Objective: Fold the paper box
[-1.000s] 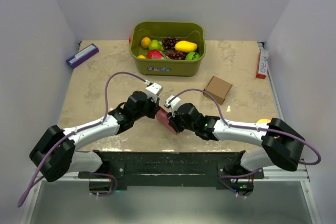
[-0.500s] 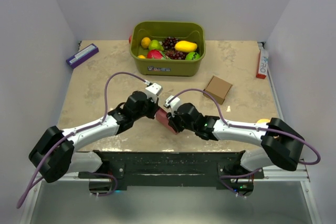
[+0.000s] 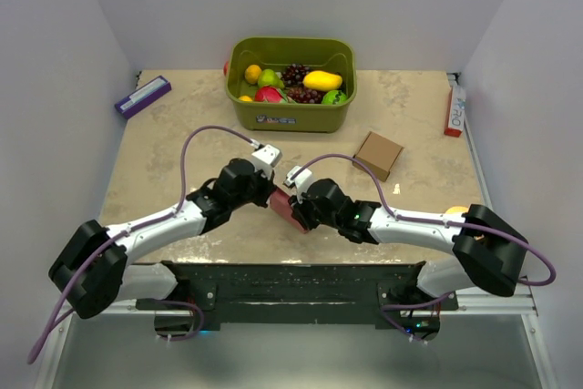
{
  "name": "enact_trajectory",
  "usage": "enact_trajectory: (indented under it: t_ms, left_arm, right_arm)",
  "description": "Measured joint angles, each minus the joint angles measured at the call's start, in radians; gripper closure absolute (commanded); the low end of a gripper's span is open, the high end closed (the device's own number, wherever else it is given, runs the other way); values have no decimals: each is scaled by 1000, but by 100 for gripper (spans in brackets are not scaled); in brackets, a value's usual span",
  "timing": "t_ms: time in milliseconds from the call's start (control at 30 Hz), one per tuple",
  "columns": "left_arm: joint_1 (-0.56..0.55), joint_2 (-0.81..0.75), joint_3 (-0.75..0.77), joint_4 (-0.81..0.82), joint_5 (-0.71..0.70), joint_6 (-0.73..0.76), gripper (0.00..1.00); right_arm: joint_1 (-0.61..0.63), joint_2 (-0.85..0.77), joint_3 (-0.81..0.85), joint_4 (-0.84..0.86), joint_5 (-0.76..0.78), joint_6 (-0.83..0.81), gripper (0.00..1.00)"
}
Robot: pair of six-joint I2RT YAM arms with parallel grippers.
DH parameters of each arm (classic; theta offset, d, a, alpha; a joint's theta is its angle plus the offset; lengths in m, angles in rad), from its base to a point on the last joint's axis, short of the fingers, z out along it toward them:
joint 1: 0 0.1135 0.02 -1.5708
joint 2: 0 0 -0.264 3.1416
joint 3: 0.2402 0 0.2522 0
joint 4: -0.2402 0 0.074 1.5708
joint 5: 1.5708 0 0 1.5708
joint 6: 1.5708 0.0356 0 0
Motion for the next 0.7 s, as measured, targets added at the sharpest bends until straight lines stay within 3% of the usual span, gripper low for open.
enact_trajectory:
  t_ms: [200,700]
  left_arm:
    - [0,-17,-29,29,-6,-4,100]
    - [0,-72,-206,290,-19,-48,100]
  right_arm:
    - [0,0,0,0,-3,-3,95]
    - [1,0,0,0,-16,-9,95]
